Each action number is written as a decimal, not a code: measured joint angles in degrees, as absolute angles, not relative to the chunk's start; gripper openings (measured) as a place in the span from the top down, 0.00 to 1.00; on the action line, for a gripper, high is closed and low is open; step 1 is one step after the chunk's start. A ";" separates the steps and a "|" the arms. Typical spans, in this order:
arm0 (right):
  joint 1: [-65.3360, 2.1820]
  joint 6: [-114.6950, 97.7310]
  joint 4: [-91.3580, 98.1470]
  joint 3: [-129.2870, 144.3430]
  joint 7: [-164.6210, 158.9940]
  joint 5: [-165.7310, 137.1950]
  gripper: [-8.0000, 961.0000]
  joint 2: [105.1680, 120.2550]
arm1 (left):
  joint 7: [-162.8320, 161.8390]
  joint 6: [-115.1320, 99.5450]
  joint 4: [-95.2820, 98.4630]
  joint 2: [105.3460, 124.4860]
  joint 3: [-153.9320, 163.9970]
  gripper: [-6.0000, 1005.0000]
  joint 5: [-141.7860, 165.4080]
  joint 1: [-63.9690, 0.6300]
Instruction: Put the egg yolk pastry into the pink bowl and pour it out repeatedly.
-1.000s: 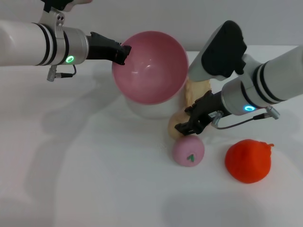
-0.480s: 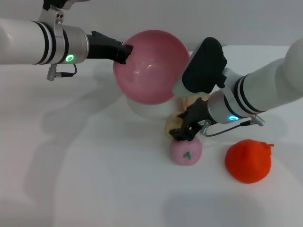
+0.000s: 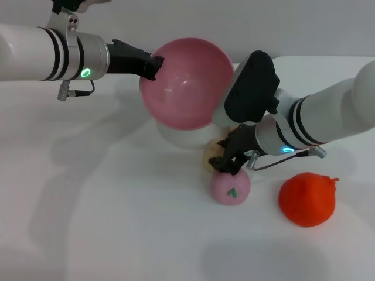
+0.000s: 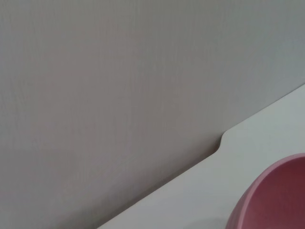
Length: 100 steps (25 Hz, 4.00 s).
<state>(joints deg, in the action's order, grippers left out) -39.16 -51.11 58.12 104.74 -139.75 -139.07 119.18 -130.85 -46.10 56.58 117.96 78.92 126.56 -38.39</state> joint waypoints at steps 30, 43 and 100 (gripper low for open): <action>-27.89 -77.05 99.01 102.97 -137.28 -143.96 0.81 119.29 | -132.37 -47.12 55.91 117.62 78.78 0.95 126.57 -37.92; -28.19 -61.20 97.85 95.85 -136.73 -143.87 0.83 119.18 | -132.37 -48.67 55.90 117.85 79.40 0.95 126.56 -37.68; -12.29 -101.71 28.18 61.74 -31.79 -22.54 0.29 119.05 | -140.54 -69.72 59.04 116.11 66.41 0.95 138.53 -41.98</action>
<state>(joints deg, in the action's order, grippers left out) -12.29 -101.71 28.18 61.74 -31.79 -22.54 119.05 -140.54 -69.72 59.04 116.11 66.41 138.53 -41.98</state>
